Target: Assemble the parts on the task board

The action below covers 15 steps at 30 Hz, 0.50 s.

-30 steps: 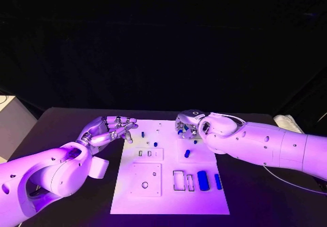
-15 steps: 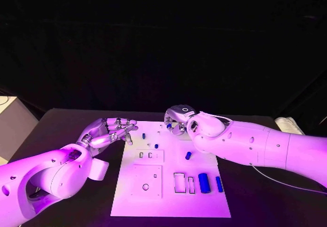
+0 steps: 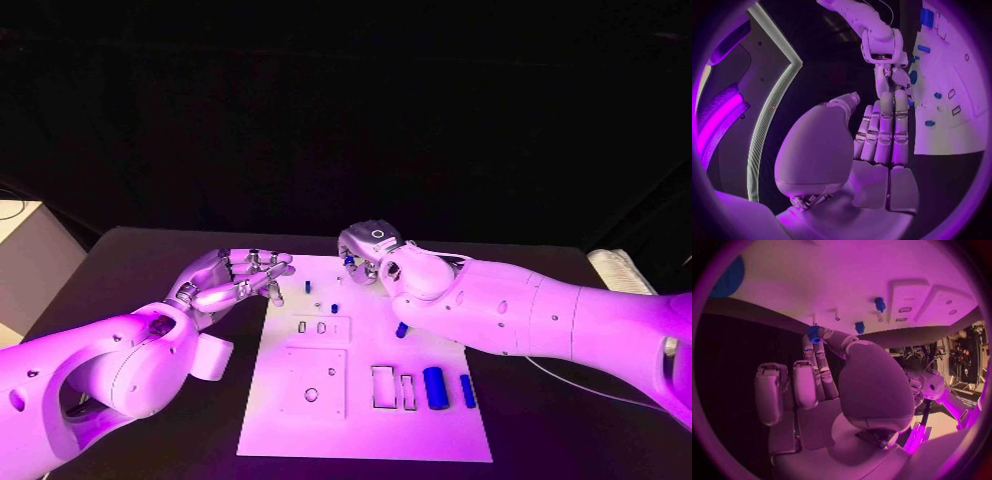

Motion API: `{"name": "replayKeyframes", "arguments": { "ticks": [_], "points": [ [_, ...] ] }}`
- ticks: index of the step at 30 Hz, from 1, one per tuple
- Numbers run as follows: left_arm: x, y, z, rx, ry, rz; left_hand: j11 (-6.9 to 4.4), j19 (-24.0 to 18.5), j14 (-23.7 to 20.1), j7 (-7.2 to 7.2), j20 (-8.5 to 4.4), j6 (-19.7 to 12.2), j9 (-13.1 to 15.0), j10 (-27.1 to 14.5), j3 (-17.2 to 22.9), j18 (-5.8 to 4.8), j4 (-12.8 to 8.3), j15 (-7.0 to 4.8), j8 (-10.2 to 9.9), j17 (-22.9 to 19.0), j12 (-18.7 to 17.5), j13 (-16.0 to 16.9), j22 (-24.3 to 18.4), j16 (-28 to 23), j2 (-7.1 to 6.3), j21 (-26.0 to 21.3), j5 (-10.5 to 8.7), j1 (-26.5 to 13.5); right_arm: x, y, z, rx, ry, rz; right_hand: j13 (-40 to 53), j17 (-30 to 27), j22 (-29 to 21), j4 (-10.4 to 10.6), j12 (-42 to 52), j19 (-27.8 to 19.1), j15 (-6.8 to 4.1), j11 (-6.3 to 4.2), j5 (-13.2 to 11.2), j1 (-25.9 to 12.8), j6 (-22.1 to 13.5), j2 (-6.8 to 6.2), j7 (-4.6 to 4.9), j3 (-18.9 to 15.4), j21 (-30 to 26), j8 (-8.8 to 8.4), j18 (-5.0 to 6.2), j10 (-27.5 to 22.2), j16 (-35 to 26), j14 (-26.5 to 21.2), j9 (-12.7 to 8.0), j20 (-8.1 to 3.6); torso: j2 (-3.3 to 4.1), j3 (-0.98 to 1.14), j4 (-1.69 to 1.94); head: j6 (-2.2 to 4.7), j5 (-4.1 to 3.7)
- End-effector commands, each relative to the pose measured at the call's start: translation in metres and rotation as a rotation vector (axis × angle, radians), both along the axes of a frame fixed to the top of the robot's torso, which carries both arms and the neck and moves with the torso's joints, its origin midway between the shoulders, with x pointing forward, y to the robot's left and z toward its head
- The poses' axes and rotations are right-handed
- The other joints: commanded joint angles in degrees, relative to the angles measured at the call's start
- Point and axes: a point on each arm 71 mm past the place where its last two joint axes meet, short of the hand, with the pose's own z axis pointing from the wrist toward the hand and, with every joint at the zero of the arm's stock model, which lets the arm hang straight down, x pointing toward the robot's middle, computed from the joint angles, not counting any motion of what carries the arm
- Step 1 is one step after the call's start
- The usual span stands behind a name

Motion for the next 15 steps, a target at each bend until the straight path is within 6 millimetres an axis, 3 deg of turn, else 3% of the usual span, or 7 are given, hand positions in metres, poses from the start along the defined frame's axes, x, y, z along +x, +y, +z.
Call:
{"name": "replayKeyframes", "arguments": {
  "ticks": [1,15],
  "points": [
    [-0.0003,-0.0025,0.0016,-0.005,-0.008,-0.022,0.18,-0.5,-0.4,0.33,0.09,0.0,0.1,0.0,0.3,0.69,0.1,0.19,-0.2,0.1,-0.2,0.1,0.1,0.2,-0.09,0.4,-0.32,0.1,-0.0003,0.0019,0.0004,-0.031,-0.056,0.001,1.4,0.1,6.3,-0.3,0.2,2.3,-0.3,-2.25,0.1,0.9,0.5,0.27,0.03,0.1,0.2,0.13,-0.65,2.5,0.2,2.2,0.1,-0.38,0.04,-0.05,0.01,-0.05,0.18],
    [0.0003,-0.0033,0.0016,-0.003,-0.008,-0.025,0.18,-0.5,-0.4,0.33,0.09,0.0,0.1,0.0,0.3,0.69,0.1,0.19,-0.2,0.1,-0.2,0.1,0.1,0.2,-0.09,0.4,-0.32,0.1,0.0004,0.0071,-0.0077,-0.043,-0.042,0.006,1.5,0.1,6.3,-0.3,0.1,2.3,-0.3,-2.26,0.1,0.8,0.5,0.18,0.01,0.1,0.2,0.17,-0.65,2.6,0.2,2.2,0.2,-0.38,0.12,-0.13,0.04,-0.11,0.36]
  ]
}}
